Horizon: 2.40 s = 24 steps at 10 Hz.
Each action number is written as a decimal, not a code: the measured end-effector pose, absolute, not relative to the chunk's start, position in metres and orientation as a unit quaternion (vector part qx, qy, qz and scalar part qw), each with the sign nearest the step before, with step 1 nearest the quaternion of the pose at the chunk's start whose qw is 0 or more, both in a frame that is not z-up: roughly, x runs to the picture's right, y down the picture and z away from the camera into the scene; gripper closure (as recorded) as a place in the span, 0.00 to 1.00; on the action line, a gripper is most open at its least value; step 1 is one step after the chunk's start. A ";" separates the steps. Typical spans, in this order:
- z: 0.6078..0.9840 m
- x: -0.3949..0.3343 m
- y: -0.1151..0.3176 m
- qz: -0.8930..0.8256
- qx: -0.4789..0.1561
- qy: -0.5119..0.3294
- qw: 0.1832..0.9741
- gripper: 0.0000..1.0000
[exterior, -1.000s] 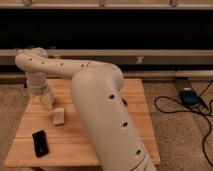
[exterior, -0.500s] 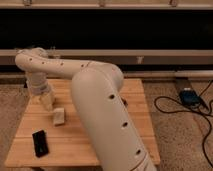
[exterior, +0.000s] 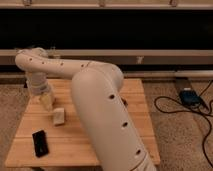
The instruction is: Place the eraser on the white sponge
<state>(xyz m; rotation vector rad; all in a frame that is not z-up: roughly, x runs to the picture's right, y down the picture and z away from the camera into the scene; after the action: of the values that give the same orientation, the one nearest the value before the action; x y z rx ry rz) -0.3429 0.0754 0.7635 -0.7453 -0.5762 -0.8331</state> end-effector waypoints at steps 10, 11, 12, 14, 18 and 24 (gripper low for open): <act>0.683 -0.440 0.104 -0.515 -0.237 -0.345 0.748 0.20; 0.678 -0.446 0.118 -0.540 -0.225 -0.352 0.731 0.20; 0.677 -0.447 0.130 -0.562 -0.215 -0.354 0.716 0.20; 0.680 -0.445 0.169 -0.614 -0.199 -0.350 0.679 0.20; 0.686 -0.426 0.226 -0.654 -0.204 -0.325 0.652 0.20; 0.707 -0.421 0.280 -0.678 -0.246 -0.286 0.631 0.20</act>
<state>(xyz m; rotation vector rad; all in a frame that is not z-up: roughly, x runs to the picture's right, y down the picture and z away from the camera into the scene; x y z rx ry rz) -0.4208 0.2799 0.7066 -0.5639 -0.6544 -1.5522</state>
